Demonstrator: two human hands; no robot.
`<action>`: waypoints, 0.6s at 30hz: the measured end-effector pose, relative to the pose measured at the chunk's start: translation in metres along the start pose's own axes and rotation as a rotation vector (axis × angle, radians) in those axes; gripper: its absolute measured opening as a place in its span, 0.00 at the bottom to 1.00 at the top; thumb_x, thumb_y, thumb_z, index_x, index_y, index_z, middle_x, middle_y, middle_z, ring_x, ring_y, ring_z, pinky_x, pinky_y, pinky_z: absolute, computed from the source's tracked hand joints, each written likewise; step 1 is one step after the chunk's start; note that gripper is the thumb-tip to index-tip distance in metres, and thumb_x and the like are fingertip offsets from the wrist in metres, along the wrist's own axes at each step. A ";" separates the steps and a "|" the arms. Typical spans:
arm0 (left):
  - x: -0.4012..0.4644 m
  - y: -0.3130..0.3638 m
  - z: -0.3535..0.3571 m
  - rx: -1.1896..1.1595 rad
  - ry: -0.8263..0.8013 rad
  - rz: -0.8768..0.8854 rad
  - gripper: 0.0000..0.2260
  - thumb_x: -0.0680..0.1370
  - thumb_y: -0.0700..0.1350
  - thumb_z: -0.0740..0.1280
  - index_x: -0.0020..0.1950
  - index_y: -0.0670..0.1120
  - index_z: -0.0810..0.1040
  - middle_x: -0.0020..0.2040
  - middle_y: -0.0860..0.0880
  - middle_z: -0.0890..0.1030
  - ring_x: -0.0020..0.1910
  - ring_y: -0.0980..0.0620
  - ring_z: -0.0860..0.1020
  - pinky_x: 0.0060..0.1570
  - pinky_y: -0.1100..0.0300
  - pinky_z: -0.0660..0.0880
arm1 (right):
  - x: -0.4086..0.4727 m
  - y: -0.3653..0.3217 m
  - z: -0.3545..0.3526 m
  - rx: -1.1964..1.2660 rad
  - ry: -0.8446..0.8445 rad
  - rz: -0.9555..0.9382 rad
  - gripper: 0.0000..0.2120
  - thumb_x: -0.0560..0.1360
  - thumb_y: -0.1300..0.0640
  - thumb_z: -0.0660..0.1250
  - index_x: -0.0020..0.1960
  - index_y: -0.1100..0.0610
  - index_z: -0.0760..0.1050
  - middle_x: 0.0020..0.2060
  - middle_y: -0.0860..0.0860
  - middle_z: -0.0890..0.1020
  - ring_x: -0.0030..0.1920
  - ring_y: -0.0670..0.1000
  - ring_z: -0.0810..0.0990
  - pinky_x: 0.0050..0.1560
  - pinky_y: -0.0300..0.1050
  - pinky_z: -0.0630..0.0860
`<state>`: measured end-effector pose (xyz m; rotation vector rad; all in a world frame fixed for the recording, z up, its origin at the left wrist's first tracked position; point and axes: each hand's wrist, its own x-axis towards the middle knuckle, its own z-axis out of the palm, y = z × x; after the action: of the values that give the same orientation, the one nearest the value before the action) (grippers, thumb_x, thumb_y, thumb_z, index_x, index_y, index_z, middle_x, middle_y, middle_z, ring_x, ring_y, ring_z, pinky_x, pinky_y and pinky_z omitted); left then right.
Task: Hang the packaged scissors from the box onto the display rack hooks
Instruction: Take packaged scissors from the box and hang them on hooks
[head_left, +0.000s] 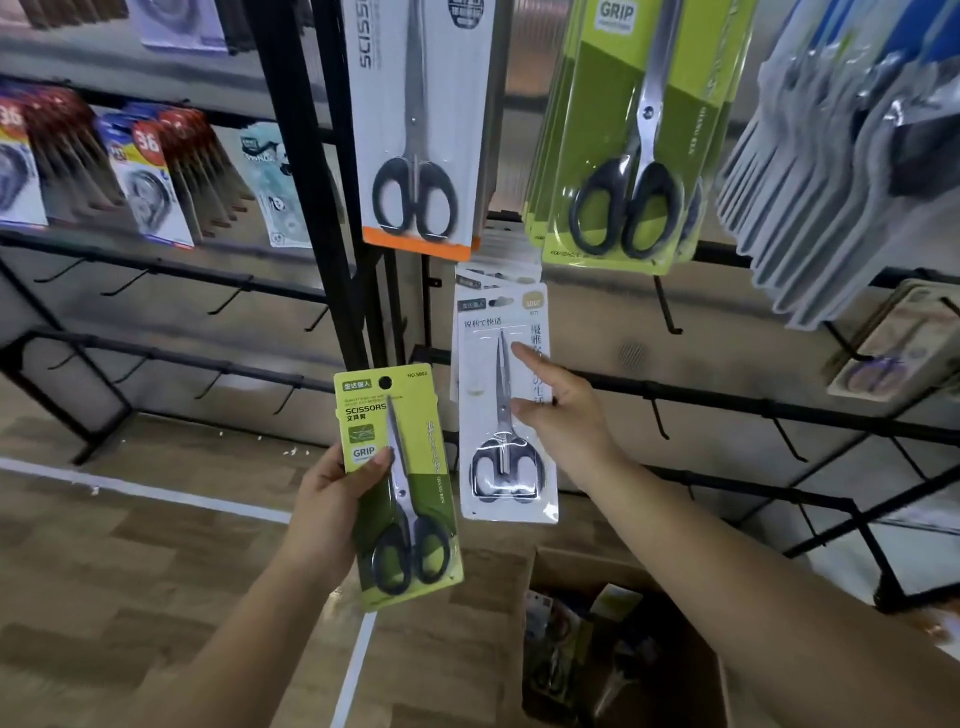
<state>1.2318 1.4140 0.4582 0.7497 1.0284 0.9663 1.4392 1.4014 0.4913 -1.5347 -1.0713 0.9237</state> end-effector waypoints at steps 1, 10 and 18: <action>0.001 0.001 0.000 -0.002 -0.008 -0.006 0.06 0.77 0.35 0.63 0.50 0.42 0.78 0.40 0.46 0.85 0.35 0.49 0.83 0.32 0.57 0.80 | 0.001 -0.001 0.002 -0.003 0.011 0.009 0.26 0.74 0.73 0.62 0.69 0.55 0.70 0.68 0.45 0.70 0.64 0.36 0.63 0.50 0.16 0.62; 0.006 0.003 -0.001 -0.022 -0.059 -0.033 0.06 0.76 0.35 0.64 0.49 0.42 0.78 0.40 0.46 0.85 0.36 0.48 0.83 0.34 0.56 0.81 | 0.018 -0.013 0.020 -0.058 0.029 0.150 0.34 0.73 0.75 0.56 0.72 0.47 0.65 0.73 0.43 0.63 0.39 0.48 0.79 0.32 0.34 0.75; -0.001 -0.001 -0.005 -0.061 -0.058 -0.044 0.06 0.76 0.35 0.63 0.49 0.43 0.78 0.40 0.46 0.85 0.36 0.48 0.83 0.32 0.57 0.80 | 0.024 -0.004 0.022 -0.239 0.040 0.058 0.37 0.71 0.76 0.52 0.73 0.47 0.62 0.73 0.44 0.63 0.59 0.38 0.71 0.38 0.28 0.72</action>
<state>1.2271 1.4129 0.4555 0.6977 0.9570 0.9287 1.4252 1.4311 0.4895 -1.7806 -1.1455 0.8227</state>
